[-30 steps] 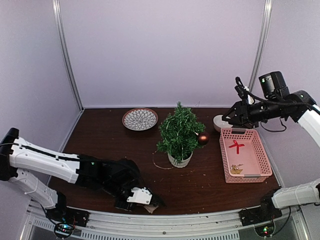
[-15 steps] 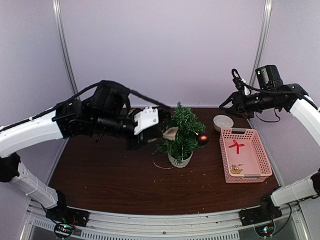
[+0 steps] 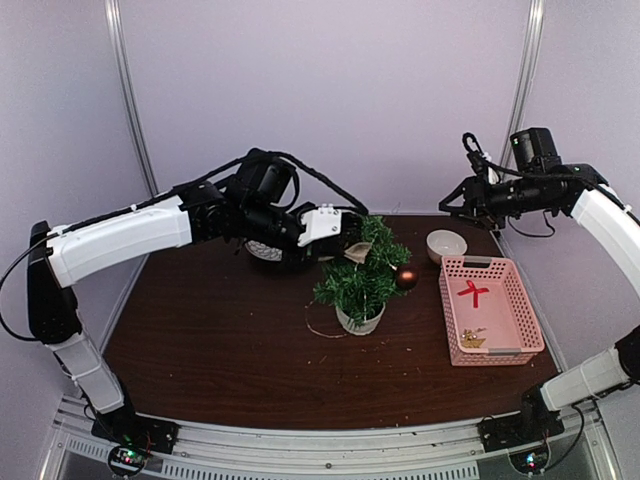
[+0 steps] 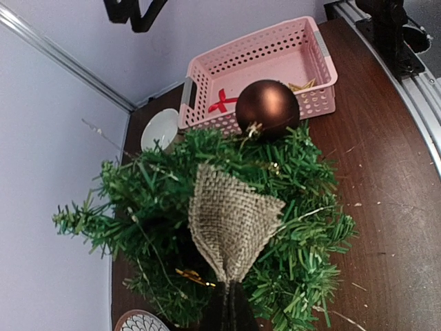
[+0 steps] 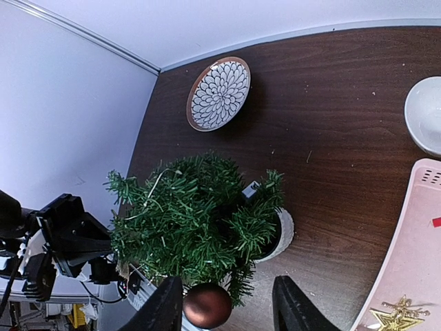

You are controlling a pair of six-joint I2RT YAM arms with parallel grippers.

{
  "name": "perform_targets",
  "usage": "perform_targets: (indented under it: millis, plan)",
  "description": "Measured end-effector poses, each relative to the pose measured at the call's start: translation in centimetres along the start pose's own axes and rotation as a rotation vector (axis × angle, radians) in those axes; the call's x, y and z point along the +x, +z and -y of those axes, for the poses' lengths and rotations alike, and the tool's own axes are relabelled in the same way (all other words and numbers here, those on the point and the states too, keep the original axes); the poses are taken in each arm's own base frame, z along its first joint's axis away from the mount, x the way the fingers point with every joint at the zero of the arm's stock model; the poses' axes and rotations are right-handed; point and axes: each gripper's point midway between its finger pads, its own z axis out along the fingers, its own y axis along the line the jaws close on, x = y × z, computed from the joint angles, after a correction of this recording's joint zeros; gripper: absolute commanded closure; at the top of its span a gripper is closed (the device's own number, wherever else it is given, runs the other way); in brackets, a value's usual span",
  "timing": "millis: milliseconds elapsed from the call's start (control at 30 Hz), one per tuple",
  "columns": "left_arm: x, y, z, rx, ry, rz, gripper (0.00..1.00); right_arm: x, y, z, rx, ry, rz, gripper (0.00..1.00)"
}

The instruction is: Decorate the small christmas tree

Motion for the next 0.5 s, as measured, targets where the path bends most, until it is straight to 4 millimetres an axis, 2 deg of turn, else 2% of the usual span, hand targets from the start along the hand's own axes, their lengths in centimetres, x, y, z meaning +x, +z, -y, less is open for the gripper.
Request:
perform_targets:
  millis: [200,433,467,500]
  plan:
    - [-0.7,1.4,0.3,0.053,0.029,0.042,1.00,-0.4,0.3,0.5,-0.005,0.014,-0.001,0.52]
    - [0.7,3.4,1.3,0.098,0.027,0.022,1.00,-0.5,0.7,1.1,-0.008,0.033,-0.014,0.52]
    - [1.0,3.6,1.5,0.102,0.025,0.016,0.99,-0.6,0.6,1.2,-0.008,0.035,-0.013,0.52]
    - [1.2,3.7,1.6,0.105,0.025,0.009,0.94,-0.6,0.6,1.2,-0.010,0.036,-0.012,0.52]
